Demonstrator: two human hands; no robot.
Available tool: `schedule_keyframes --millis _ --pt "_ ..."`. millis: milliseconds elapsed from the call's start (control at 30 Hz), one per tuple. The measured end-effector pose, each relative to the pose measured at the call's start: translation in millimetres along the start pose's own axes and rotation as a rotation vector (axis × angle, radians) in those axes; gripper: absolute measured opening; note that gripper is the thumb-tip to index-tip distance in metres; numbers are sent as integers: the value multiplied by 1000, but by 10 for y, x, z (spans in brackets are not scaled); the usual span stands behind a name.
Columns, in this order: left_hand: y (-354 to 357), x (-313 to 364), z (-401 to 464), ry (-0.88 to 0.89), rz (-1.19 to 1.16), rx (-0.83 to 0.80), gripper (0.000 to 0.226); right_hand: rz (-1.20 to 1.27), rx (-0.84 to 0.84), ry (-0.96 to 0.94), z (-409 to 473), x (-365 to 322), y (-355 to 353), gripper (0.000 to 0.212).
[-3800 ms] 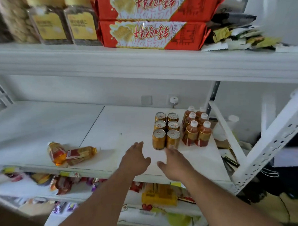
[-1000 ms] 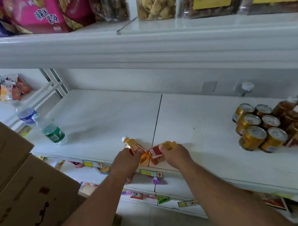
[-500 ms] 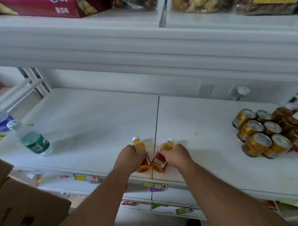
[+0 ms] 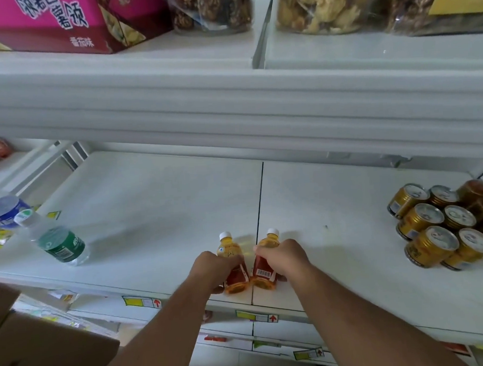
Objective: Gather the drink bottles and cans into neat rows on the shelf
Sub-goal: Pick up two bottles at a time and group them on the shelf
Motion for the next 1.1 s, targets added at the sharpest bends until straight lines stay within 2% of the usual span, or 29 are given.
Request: schedule_keyframes --millis 100,200,400,533,633,833,933,1100 --pt "4 -22 12 -11 -26 6 47 88 -2 25 10 31 -5 48" --pt "6 -32 28 20 -41 2 45 152 13 9 -33 44 -42 39" --pt "-40 116 -106 176 -2 43 35 242 85 -62 -144 66 -168 43" --pt "-45 233 -262 286 95 71 35 300 130 -144 -315 79 -279 34" --pt "-11 302 -383 345 104 77 36 337 165 -196 -466 103 -361 35" --pt "156 474 -722 454 122 106 33 333 220 -306 -732 134 -657 39" --pt "257 529 -906 487 109 119 32 341 210 -359 -865 204 -787 35" --pt "551 555 -1268 516 96 136 33 316 192 -405 -1109 456 -1043 43"
Point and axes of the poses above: each hand's wrist, its own z-axis towards the middle knuckle, its own y-axis out of the palm, x = y × z, the point moved 5 cm from there along z, towards the middle knuckle, and after that the axes turned 7 degrees about -x, right-handed, at the moved point
